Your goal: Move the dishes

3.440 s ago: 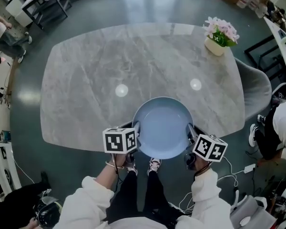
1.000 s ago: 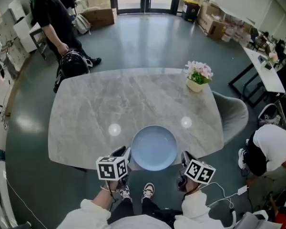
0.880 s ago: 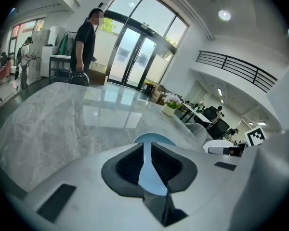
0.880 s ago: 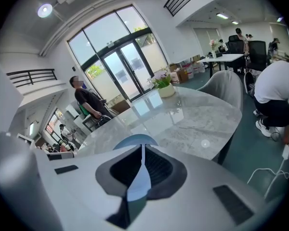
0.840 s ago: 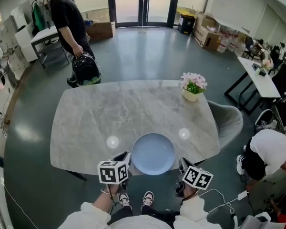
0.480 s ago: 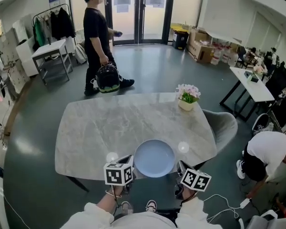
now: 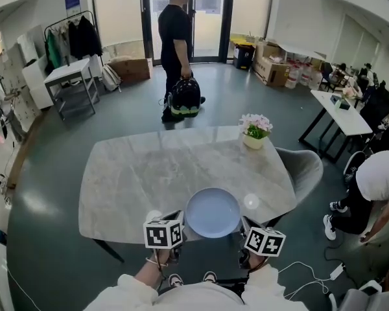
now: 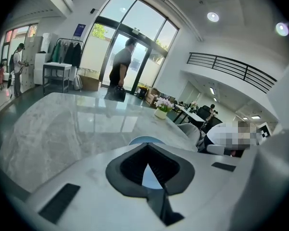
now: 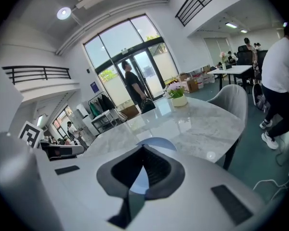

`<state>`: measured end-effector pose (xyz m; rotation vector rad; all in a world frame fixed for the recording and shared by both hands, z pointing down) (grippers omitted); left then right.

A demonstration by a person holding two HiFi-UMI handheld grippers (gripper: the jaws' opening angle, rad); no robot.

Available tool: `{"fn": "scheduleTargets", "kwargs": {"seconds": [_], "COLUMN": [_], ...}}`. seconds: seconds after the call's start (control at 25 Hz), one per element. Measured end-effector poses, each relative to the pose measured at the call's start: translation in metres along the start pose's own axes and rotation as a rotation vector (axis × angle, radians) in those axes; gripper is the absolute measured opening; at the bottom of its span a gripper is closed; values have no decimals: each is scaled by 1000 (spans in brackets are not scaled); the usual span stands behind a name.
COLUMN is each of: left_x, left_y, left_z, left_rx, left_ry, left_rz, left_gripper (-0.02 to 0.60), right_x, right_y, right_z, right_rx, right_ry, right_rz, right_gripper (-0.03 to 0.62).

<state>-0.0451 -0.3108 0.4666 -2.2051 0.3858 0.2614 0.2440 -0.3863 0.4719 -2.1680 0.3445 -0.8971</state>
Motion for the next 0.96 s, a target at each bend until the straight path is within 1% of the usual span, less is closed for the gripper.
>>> {"fn": "scheduleTargets", "kwargs": {"seconds": [0.2, 0.44, 0.68, 0.96], "left_x": [-2, -3, -2, -1], "left_y": [-1, -3, -7, -3], "left_z": [0, 2, 0, 2], "left_rx": [-10, -8, -23, -27], "left_ry": [6, 13, 17, 17], "left_rz": [13, 4, -3, 3], "left_gripper": [6, 6, 6, 6], "right_x": [-1, -3, 0, -6], "right_y": [2, -4, -6, -1], "right_z": [2, 4, 5, 7], "right_rx": [-6, -12, -16, -12], "right_ry": [-13, -11, -22, 7], "right_rz": [21, 26, 36, 44], "right_gripper": [55, 55, 55, 55]}}
Point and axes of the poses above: the fingertips, and each gripper's own axes: z backward along the fingers, x to its right, y out of its top, the point moved 10 cm from there along z, backward along the fingers, and after that the axes turned 9 degrees about y, right-handed, at the moved point
